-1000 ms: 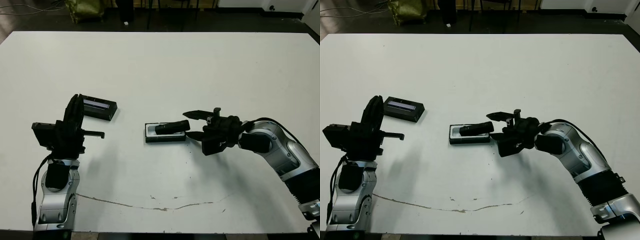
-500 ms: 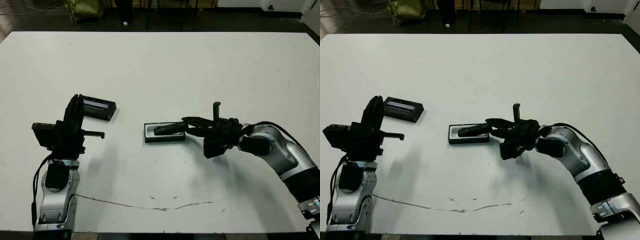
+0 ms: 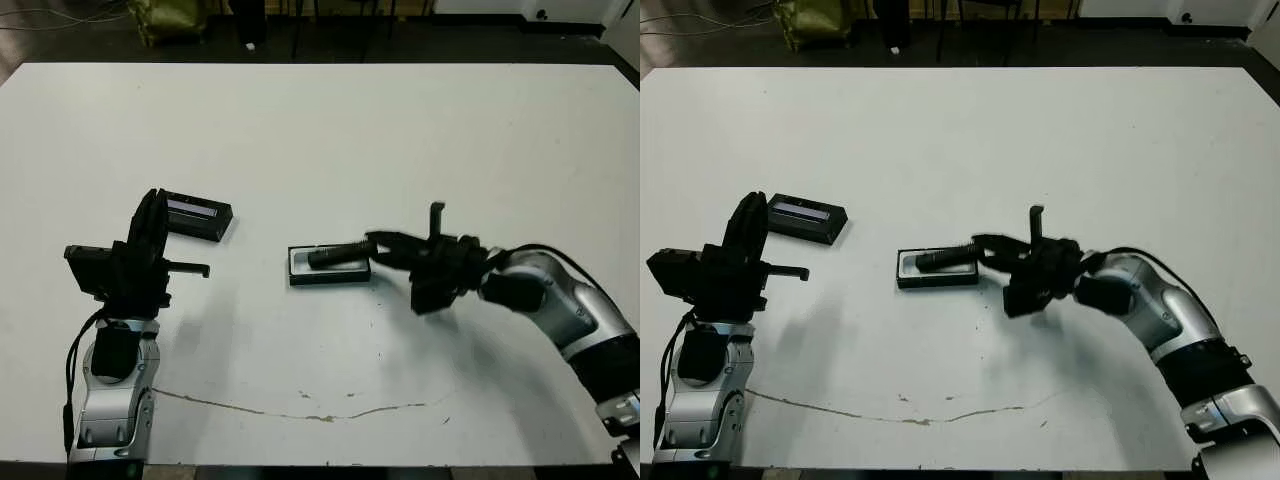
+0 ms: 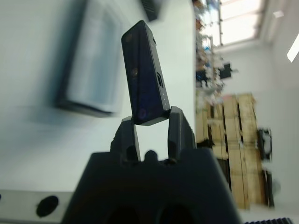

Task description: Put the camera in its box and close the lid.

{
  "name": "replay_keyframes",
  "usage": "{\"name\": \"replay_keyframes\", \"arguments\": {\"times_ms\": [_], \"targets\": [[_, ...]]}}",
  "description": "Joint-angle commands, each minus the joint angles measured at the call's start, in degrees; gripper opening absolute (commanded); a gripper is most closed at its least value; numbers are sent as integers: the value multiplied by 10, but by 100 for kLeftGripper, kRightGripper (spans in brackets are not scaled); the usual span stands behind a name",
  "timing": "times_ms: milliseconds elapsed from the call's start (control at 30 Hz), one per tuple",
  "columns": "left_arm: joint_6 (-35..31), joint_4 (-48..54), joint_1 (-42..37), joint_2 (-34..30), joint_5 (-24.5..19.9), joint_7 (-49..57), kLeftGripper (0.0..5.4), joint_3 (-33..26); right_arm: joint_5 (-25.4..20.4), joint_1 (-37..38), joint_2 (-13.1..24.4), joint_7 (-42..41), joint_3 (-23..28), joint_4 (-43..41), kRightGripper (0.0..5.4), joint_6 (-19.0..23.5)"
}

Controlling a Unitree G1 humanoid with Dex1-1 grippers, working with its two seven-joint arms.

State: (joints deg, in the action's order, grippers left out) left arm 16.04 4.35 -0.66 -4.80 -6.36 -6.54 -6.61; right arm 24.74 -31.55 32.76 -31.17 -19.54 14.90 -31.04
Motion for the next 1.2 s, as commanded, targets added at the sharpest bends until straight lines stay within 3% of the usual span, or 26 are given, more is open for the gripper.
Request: {"name": "replay_keyframes", "arguments": {"times_ms": [33,200,300,400,600,833,1200], "targets": [[-9,-6,7,-1,-2,0,0,0,-57,-12,-8,-59,23,-30,6,104],[-12,-3,7,-1,-1,0,0,1,-152,-65,-15,-180,41,-42,6,311],[-8,-7,6,-1,0,-1,0,1,-182,-102,-14,-240,39,-15,6,385],[-10,-6,7,-1,-1,-1,0,0,-198,-134,-15,-289,30,17,6,425],[-8,-5,8,-2,0,-2,0,1,-178,-205,-10,-391,-23,87,6,421],[-11,-6,9,1,1,0,0,4,-162,-279,-41,-483,-62,222,6,392],[-4,-7,12,-1,4,2,0,3,-165,-286,-71,-564,-72,289,6,376]]}}
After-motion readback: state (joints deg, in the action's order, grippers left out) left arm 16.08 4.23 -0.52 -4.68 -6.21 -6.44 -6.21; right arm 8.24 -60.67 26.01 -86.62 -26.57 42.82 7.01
